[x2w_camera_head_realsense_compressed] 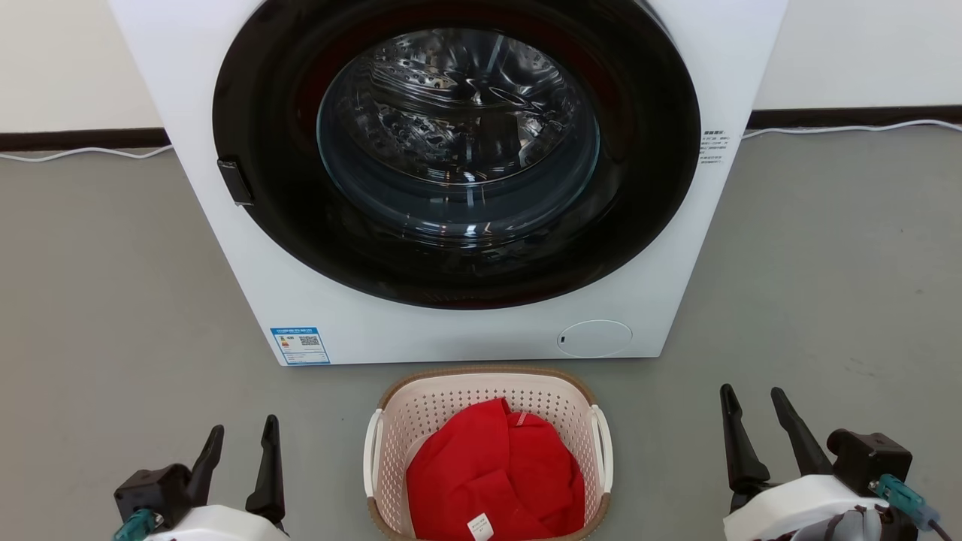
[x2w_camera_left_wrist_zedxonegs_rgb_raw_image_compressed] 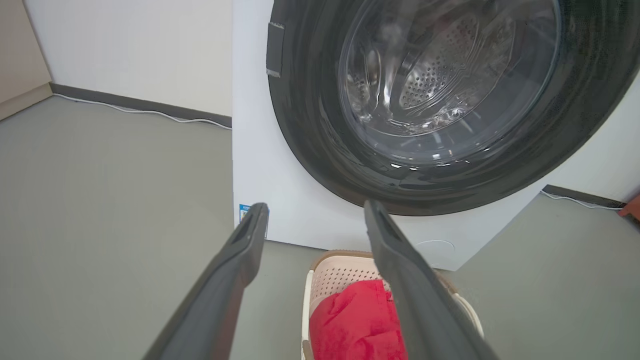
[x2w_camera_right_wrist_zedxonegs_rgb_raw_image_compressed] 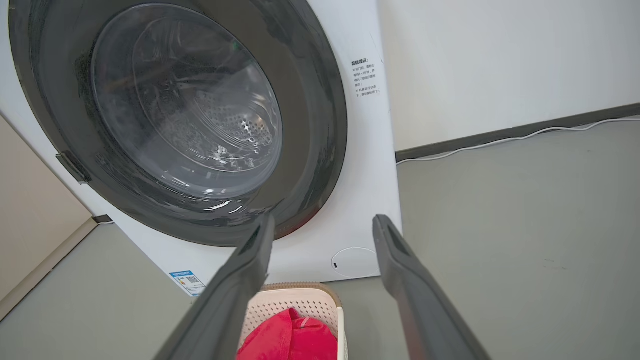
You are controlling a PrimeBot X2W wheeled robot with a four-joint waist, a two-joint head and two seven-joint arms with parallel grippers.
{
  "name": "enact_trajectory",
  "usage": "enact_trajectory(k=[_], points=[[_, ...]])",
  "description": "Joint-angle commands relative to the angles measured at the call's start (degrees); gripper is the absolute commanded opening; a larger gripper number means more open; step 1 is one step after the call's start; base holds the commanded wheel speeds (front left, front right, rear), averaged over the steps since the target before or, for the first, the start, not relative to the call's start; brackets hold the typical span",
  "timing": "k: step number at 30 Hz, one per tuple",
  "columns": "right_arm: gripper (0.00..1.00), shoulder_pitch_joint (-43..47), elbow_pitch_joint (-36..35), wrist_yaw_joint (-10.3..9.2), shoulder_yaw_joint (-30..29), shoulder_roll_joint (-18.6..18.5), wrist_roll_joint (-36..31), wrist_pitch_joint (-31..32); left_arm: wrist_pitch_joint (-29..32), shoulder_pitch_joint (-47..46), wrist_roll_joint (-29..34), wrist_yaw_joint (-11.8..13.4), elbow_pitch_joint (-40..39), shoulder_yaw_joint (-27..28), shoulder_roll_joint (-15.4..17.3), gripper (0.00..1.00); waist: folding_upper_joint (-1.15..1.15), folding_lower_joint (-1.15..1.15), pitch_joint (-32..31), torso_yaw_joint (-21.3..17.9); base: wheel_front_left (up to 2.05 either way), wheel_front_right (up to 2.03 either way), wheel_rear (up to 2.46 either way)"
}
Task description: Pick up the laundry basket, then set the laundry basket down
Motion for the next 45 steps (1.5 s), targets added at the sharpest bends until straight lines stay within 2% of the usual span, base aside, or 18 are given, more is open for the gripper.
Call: enact_trajectory(k=[1, 24, 45], points=[[1.00, -2.9, -1.0, 0.35, 0.9, -0.4, -2.4, -1.1, -1.0, -1.2, 2.6, 0.7, -1.7, 1.1, 1.0, 1.00, 0.00, 0.00, 0.0, 0.0, 0.00, 0.00, 0.00], [1.00, -2.9, 0.2, 0.43, 0.6, -0.5, -17.0, -4.8, -4.7, 0.0, 17.5, 2.0, -1.9, 1.6, 1.3, 1.00, 0.00, 0.00, -0.4, -0.3, 0.00, 0.00, 0.00], [1.00, -3.5, 0.5, 0.43, 0.1, -0.5, -16.7, -4.9, -4.8, -0.4, 17.3, 1.4, -1.5, 2.9, 0.4, 1.00, 0.00, 0.00, 0.7, 0.2, 0.00, 0.00, 0.00]])
